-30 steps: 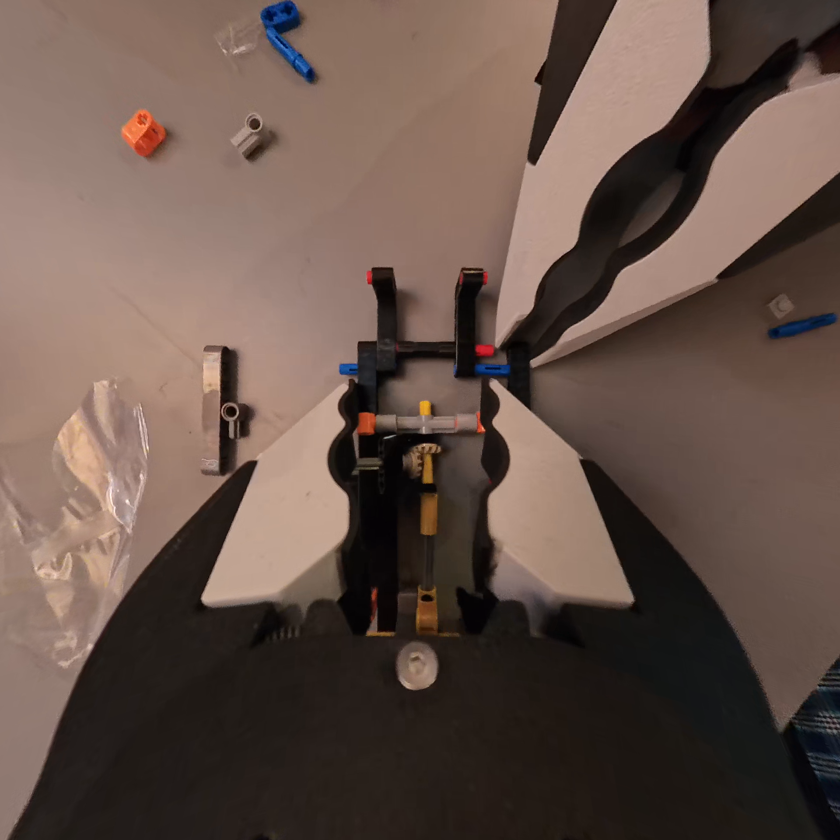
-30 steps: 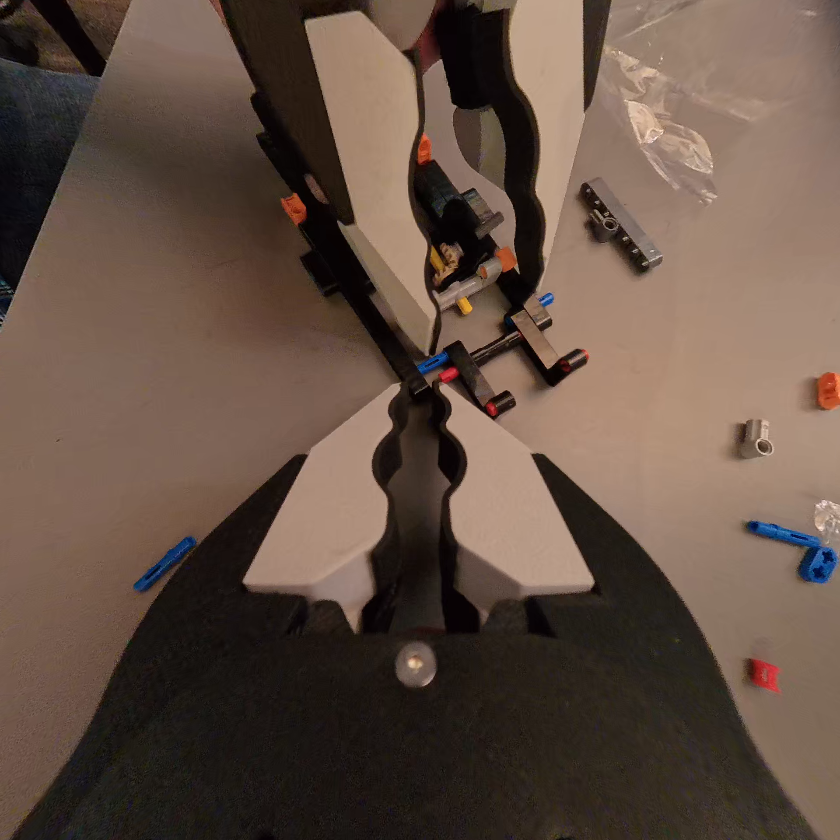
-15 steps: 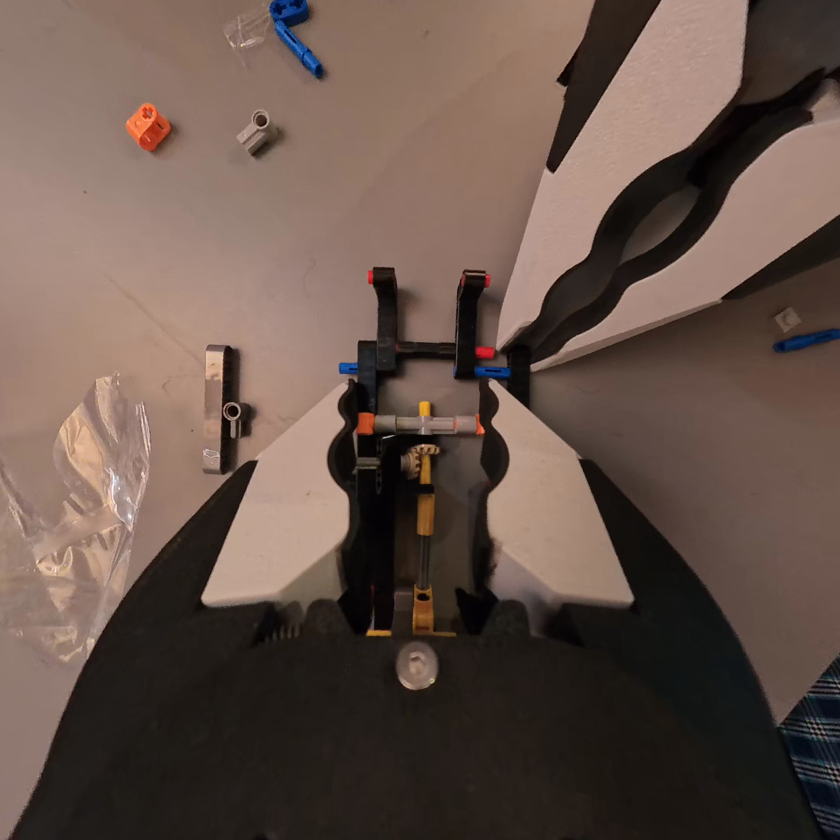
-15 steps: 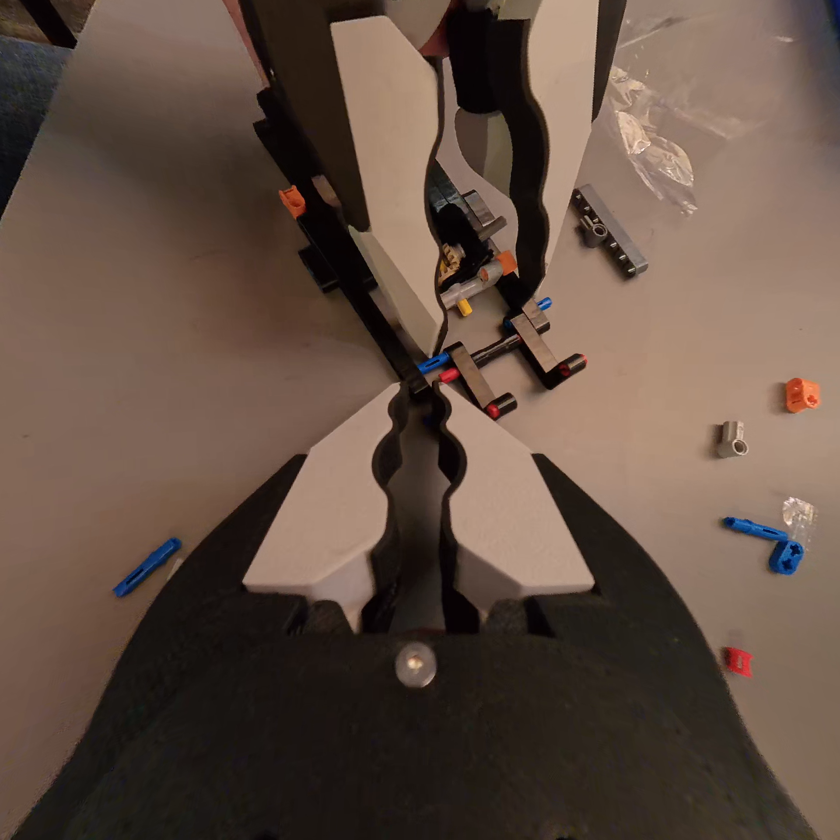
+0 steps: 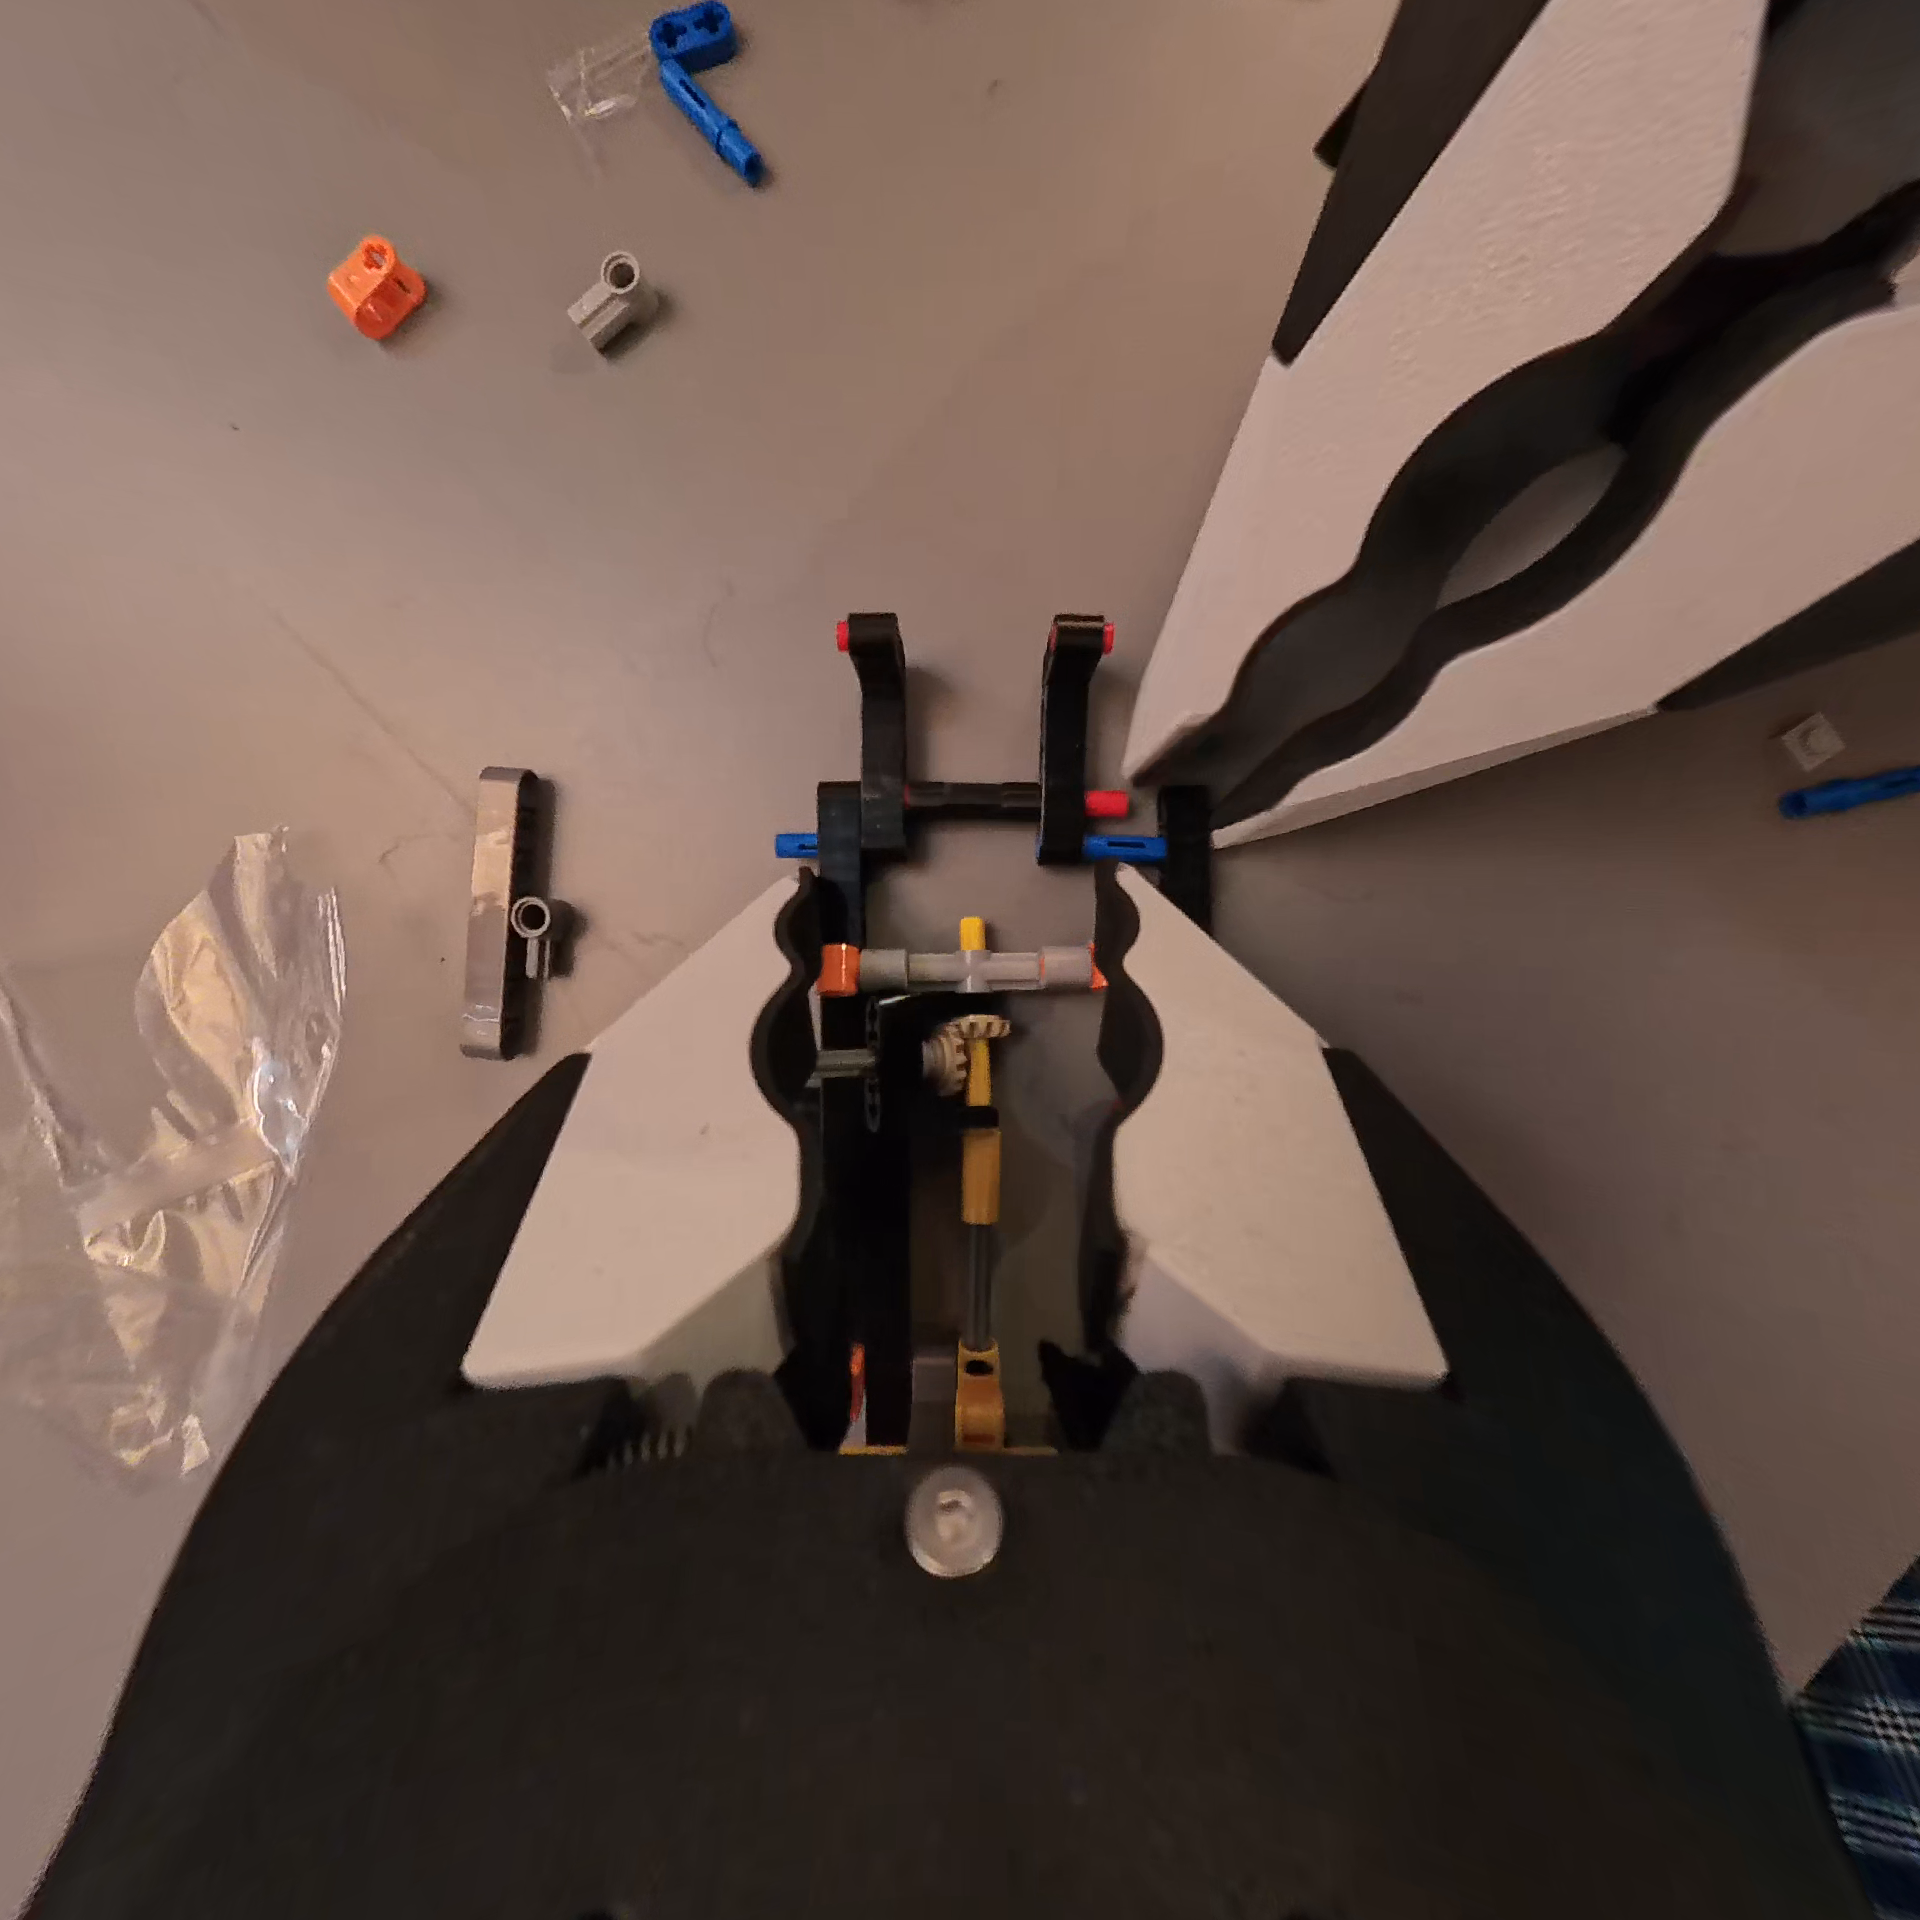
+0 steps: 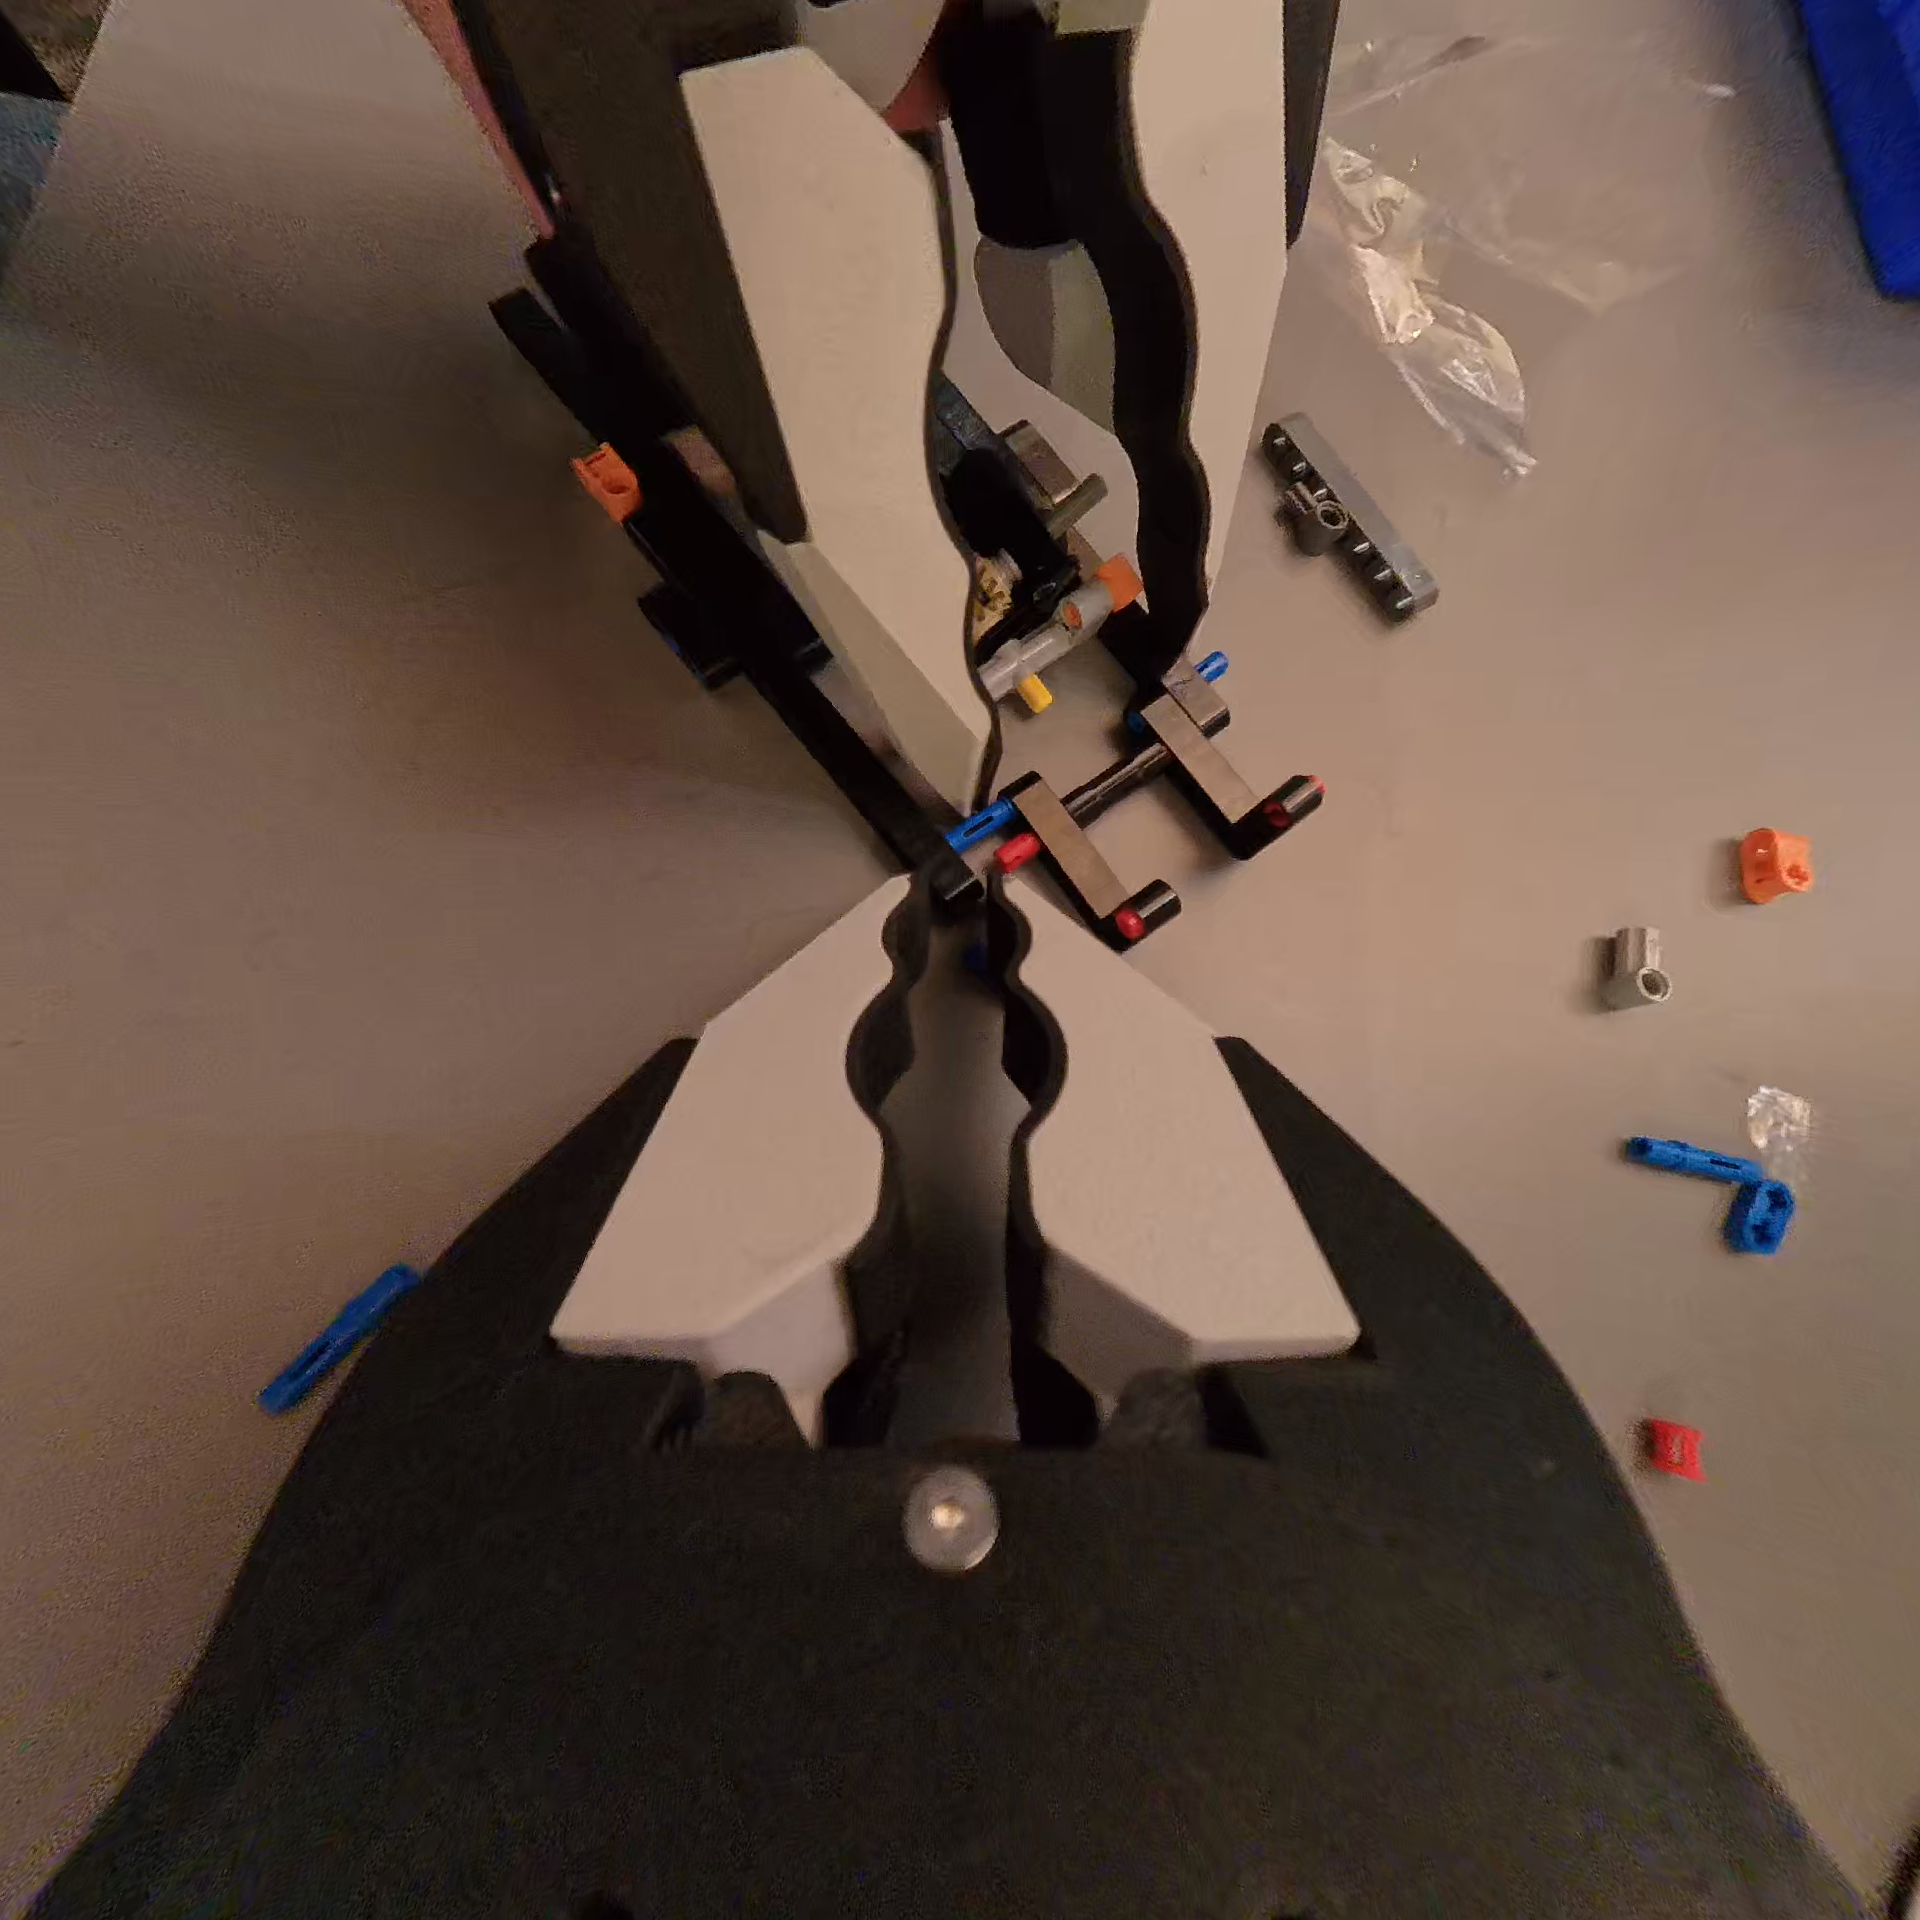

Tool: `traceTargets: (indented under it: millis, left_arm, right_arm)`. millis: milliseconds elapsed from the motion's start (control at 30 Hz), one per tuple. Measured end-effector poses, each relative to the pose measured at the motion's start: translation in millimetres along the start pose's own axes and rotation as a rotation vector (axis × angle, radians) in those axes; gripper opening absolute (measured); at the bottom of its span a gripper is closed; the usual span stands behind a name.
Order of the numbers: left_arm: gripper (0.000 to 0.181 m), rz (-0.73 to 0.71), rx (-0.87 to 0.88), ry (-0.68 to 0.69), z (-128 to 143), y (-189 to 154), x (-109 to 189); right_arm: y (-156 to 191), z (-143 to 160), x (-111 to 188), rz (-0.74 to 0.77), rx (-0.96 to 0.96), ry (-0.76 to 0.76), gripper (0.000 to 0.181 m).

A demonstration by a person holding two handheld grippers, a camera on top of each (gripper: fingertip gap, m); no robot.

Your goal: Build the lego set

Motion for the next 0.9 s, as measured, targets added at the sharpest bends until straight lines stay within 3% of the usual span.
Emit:
traceTargets:
  millis: [33,333,433,567,900]
  left_arm:
    - [0.051,-0.001,-0.002,-0.002,-0.1,0.0,0.0]
    - [0.05,0.002,-0.02,0.003,-0.4,-1.5,0.4]
    - [0.049,0.002,-0.028,0.004,-1.0,-4.0,0.2]
    - [0.048,0.004,-0.028,0.004,-1.2,-4.5,0.3]
    - [0.051,0.045,-0.038,-0.011,-0.3,-6.1,0.2]
  right_arm:
    - [-1.3,-0.2,0.6,0.018,0.029,0.003,0.012]
    - [-5.0,-3.9,1.0,0.005,0.217,-0.007,0.023]
    - [-8.6,-3.6,1.7,-0.035,0.232,-0.006,0.038]
    - [-4.7,-3.8,0.3,-0.14,0.272,0.029,0.03]
    - [-6.9,-3.6,-1.9,-0.305,0.256,0.097,0.029]
Point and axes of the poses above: each gripper's, where its closed fingertips meet, x back along the fingers, z out of its underside, y = z × x across the jaws, the point moved 2 cm from there along x, back along the fingers, and after that the axes turned 1 degree about x, right-handed, at the moved point
